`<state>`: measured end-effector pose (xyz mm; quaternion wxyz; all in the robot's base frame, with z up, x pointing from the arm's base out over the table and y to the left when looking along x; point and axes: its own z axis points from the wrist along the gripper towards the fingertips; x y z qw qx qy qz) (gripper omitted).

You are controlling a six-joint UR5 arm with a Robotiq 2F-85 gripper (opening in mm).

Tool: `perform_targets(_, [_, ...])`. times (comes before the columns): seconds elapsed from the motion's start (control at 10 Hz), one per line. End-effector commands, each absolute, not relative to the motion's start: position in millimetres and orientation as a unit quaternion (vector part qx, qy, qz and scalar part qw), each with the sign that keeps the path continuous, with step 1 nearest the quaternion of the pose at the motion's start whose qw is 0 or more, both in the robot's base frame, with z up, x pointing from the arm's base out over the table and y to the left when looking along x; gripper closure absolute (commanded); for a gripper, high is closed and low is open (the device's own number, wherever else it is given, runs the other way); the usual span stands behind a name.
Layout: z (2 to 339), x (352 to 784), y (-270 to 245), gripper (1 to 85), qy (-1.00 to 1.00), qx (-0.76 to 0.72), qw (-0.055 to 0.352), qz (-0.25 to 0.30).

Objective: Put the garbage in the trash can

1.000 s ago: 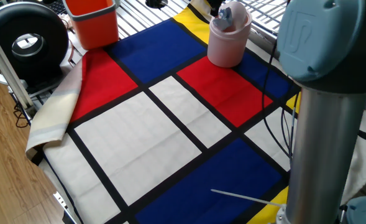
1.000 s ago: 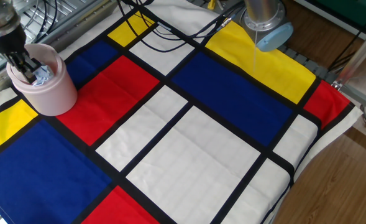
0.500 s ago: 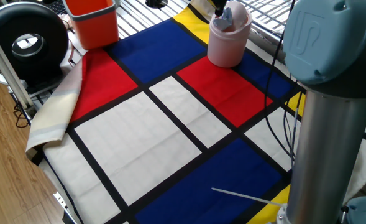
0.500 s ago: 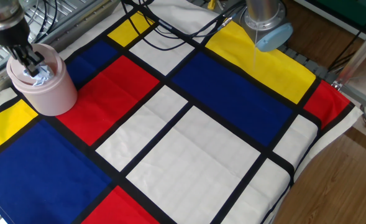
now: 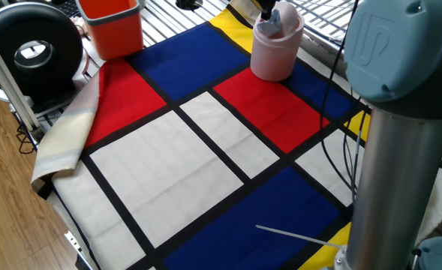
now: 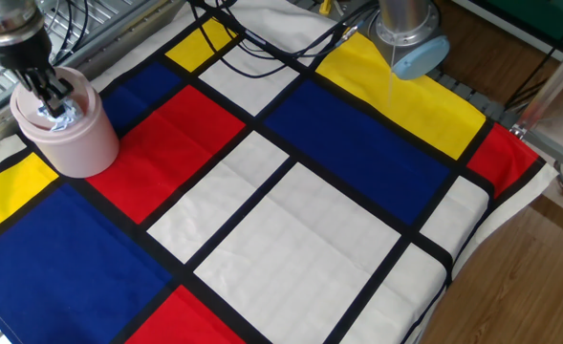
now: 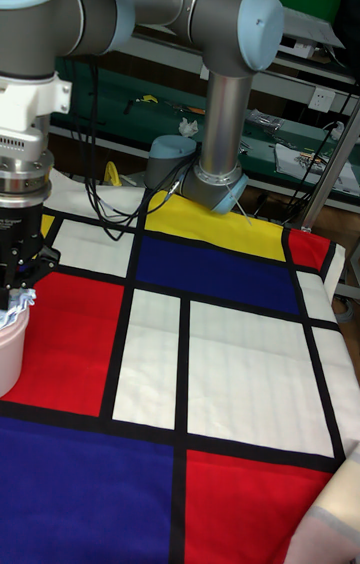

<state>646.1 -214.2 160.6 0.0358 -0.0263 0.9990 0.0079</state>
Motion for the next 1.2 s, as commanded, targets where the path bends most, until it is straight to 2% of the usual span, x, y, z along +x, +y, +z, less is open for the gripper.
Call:
perform_targets(0.0, [144,654,-206,84.7,0.998,-0.032,0.05,0.027])
perform_targets(0.5, [134,657,-205,84.7,0.997,-0.047,0.052,0.035])
perform_targets(0.8, [143,656,-206,84.7,0.996,-0.058,0.049,0.042])
perform_targets(1.1, [163,652,-226,84.7,0.997,-0.072,0.033,0.019])
